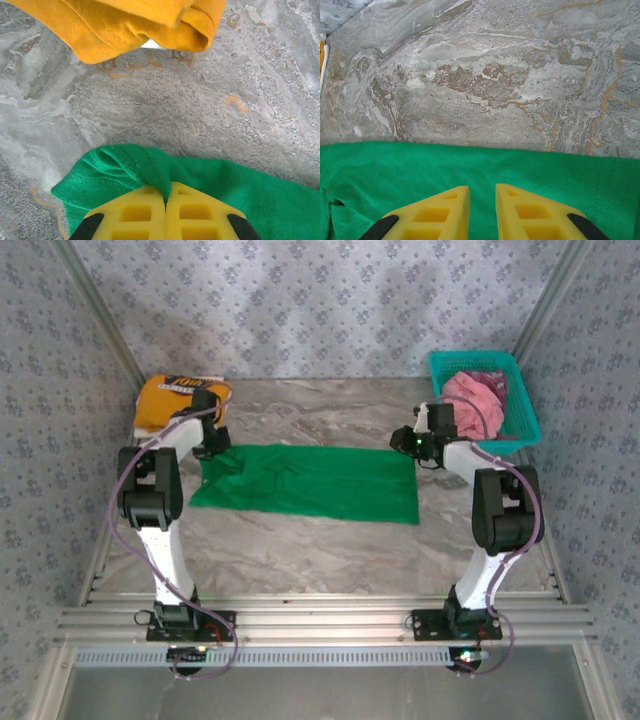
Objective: Fold and stack the t-shirts
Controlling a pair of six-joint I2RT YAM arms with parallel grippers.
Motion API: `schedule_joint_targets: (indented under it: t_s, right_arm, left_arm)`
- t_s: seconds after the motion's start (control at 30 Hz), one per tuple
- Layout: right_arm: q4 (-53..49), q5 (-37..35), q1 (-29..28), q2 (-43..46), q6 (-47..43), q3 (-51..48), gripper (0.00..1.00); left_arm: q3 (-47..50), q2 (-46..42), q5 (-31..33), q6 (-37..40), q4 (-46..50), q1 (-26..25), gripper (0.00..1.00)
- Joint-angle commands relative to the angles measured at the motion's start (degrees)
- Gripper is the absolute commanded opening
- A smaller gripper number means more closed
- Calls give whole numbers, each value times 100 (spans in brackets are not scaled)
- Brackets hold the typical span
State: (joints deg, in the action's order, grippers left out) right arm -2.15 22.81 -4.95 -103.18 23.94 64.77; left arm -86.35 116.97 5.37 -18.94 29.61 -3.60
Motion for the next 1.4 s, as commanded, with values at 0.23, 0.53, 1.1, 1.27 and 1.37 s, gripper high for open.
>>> schedule_joint_targets:
  t_s: [0.23,0.53,1.1,1.27,1.37]
  right_arm:
    - [-69,108,73,157,15,-129,24]
    - [-194,170,67,168,-23,-53,24]
    - [-1910,-620,-901,-1492,-698,1902,0]
    - [-2012,-600,-868,-1778,-550,2140,0]
    - [-1972,-516,-778,-1855,-417,2113,0]
  left_arm:
    - [-1340,667,-77,296,655,337,0]
    - [-2272,1057,209,467,1267,399,50]
    - [1452,-1566,-226,-657,-369,-526,0]
    - [1413,-1106,-392,-759,-477,-528,0]
    - [1239,-815,-446,-774,-448,-546,0]
